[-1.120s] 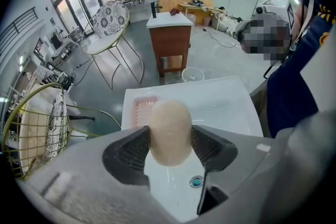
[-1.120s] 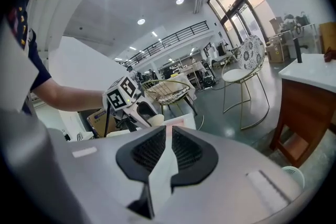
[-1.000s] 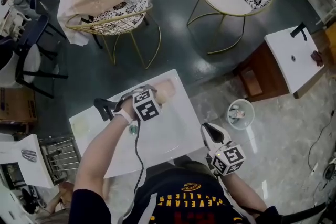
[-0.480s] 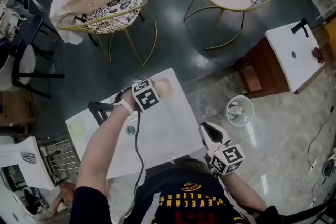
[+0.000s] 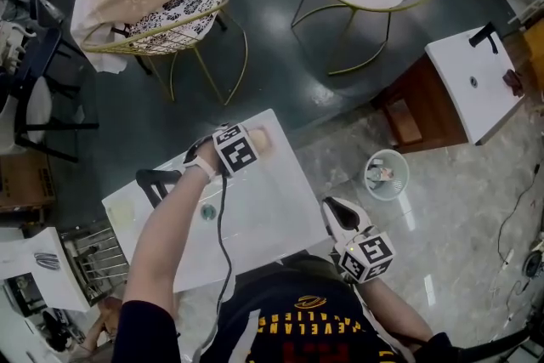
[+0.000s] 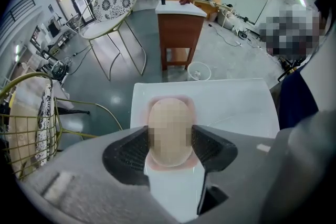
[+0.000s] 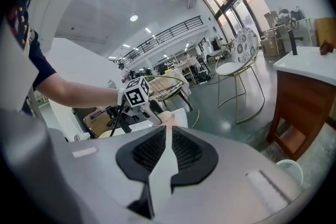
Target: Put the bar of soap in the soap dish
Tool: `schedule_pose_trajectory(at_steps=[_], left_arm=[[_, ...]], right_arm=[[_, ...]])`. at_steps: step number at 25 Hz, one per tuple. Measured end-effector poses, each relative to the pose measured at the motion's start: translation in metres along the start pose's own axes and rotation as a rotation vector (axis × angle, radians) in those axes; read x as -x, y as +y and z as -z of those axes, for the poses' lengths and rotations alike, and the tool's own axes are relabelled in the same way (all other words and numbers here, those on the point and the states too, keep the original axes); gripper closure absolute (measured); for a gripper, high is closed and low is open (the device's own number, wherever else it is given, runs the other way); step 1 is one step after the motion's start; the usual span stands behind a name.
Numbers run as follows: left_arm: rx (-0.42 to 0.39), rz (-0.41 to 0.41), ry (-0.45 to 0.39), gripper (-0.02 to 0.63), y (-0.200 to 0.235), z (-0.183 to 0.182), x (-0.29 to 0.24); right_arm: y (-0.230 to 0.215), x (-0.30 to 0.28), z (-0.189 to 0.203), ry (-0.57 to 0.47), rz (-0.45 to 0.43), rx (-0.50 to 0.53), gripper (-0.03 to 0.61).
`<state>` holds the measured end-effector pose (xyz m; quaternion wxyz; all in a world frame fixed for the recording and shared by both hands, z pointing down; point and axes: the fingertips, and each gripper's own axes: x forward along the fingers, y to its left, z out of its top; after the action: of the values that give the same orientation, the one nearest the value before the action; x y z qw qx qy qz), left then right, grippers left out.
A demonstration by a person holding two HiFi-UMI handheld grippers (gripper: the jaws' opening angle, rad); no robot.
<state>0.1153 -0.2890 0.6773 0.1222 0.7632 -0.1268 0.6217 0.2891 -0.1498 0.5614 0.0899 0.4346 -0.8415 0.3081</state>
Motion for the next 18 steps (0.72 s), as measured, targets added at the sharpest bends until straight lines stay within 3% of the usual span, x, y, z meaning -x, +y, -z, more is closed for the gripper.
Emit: schedule_pose_trajectory(at_steps=[18], left_arm=[[0.015, 0.021, 0.033, 0.357, -0.001, 0.001, -0.016]], right_arm=[[-0.006, -0.005, 0.004, 0.017, -0.004, 0.005, 0.541]])
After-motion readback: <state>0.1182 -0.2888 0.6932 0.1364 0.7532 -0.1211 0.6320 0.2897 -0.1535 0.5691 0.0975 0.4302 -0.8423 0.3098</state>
